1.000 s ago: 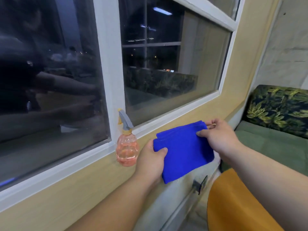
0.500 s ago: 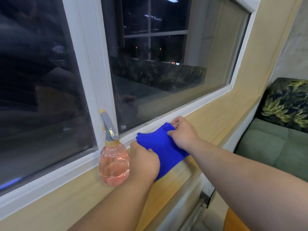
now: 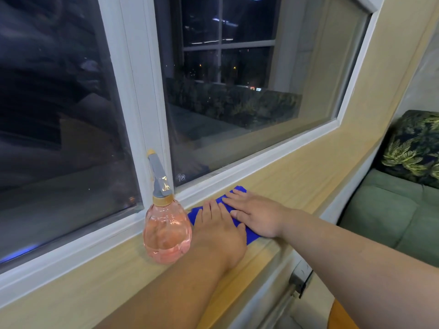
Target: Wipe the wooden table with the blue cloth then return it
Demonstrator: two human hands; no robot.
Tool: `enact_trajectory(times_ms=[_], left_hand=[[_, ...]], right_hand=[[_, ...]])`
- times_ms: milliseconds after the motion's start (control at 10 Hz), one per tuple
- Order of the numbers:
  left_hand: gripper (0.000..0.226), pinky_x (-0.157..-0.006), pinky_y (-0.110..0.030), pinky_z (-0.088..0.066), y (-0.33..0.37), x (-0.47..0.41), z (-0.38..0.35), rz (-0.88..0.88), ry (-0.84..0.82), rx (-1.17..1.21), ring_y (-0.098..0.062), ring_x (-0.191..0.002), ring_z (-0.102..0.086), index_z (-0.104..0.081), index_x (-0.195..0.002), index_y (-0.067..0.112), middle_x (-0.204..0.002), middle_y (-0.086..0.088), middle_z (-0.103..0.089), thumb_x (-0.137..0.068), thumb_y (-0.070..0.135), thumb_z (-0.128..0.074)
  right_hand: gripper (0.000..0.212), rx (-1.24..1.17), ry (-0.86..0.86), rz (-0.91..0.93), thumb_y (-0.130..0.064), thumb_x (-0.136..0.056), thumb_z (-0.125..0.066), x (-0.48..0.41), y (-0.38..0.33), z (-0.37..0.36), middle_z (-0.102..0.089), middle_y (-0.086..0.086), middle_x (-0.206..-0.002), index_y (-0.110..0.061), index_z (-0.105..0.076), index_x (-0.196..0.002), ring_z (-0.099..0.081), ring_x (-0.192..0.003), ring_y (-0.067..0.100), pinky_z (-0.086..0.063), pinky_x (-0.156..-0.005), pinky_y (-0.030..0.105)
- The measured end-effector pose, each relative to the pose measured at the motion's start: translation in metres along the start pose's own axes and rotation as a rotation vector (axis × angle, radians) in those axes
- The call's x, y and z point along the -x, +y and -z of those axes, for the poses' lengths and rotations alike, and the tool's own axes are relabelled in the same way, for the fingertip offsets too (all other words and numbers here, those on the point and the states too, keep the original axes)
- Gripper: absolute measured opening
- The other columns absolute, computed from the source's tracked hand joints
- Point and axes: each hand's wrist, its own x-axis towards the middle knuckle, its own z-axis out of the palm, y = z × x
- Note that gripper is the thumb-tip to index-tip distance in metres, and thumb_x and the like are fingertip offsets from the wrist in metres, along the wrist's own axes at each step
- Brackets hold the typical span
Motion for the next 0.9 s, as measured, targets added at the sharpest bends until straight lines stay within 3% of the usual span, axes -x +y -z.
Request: enact_trajectory(times_ms=[200,400,500,600,700,800,900], left_hand=[[0.081,-0.118,-0.046,0.005,0.005,0.008,-0.004,0.104,0.028,-0.042,-0.035,-0.146,0.012,0.007,-0.148,-0.002,-0.158,-0.024,0.011,-0.095,0.054,-0.015],[0.083,-0.116,-0.048,0.007,0.006,0.013,-0.009,0.141,0.037,-0.028,-0.040,-0.144,0.015,0.010,-0.147,-0.004,-0.155,-0.030,0.015,-0.094,0.057,-0.013],[0.084,-0.116,-0.049,0.007,0.007,0.018,-0.008,0.147,0.031,-0.061,-0.041,-0.144,0.016,0.011,-0.146,-0.006,-0.154,-0.031,0.016,-0.095,0.058,-0.009],[0.086,-0.117,-0.049,0.006,0.006,0.027,-0.008,0.127,0.014,-0.100,-0.041,-0.143,0.018,0.014,-0.145,-0.006,-0.154,-0.031,0.019,-0.093,0.060,-0.005],[0.098,-0.116,-0.049,0.005,0.003,0.049,-0.006,0.033,0.014,-0.122,-0.038,-0.145,0.015,0.011,-0.146,-0.004,-0.156,-0.027,0.016,-0.080,0.069,0.012],[0.101,-0.108,-0.052,-0.018,0.005,0.070,-0.016,-0.171,0.262,-0.035,-0.046,-0.135,-0.036,-0.039,-0.138,-0.007,-0.146,-0.033,-0.033,-0.087,0.071,-0.001],[0.077,-0.085,-0.052,-0.045,0.018,0.093,-0.026,-0.293,0.322,-0.057,-0.044,-0.111,-0.060,-0.058,-0.120,0.010,-0.120,-0.023,-0.065,-0.078,0.070,-0.034]], right_hand=[[0.062,-0.022,-0.021,-0.054,-0.042,-0.110,-0.030,-0.001,0.005,0.000,0.002,-0.002,-0.172,-0.018,-0.007,-0.163,0.008,-0.156,0.010,0.008,-0.118,0.020],[0.074,-0.094,0.007,-0.128,-0.054,-0.106,-0.037,-0.002,0.010,-0.002,0.002,-0.010,-0.172,-0.020,-0.007,-0.163,0.007,-0.154,0.001,0.002,-0.120,0.022],[0.078,-0.102,0.015,-0.168,-0.057,-0.104,-0.038,0.000,0.011,0.000,0.002,-0.009,-0.172,-0.020,-0.006,-0.164,0.003,-0.155,0.005,-0.001,-0.122,0.025],[0.081,-0.129,0.024,-0.274,-0.064,-0.101,-0.035,0.005,0.013,0.000,-0.010,-0.005,-0.172,-0.019,-0.008,-0.163,-0.019,-0.155,0.020,-0.019,-0.122,0.035],[0.077,-0.136,0.027,-0.427,-0.069,-0.099,-0.030,0.018,0.009,0.003,-0.040,0.004,-0.158,-0.014,-0.031,-0.153,-0.046,-0.136,0.030,-0.036,-0.106,0.039],[0.070,-0.166,0.044,-0.458,-0.069,-0.100,-0.029,0.061,0.002,0.013,-0.050,0.010,-0.145,-0.011,-0.044,-0.134,-0.052,-0.127,0.031,-0.035,-0.091,0.036],[0.071,-0.220,0.030,-0.393,-0.070,-0.099,-0.024,0.127,-0.015,0.020,-0.043,0.007,-0.156,-0.016,-0.042,-0.142,-0.038,-0.144,0.028,-0.032,-0.102,0.033]])
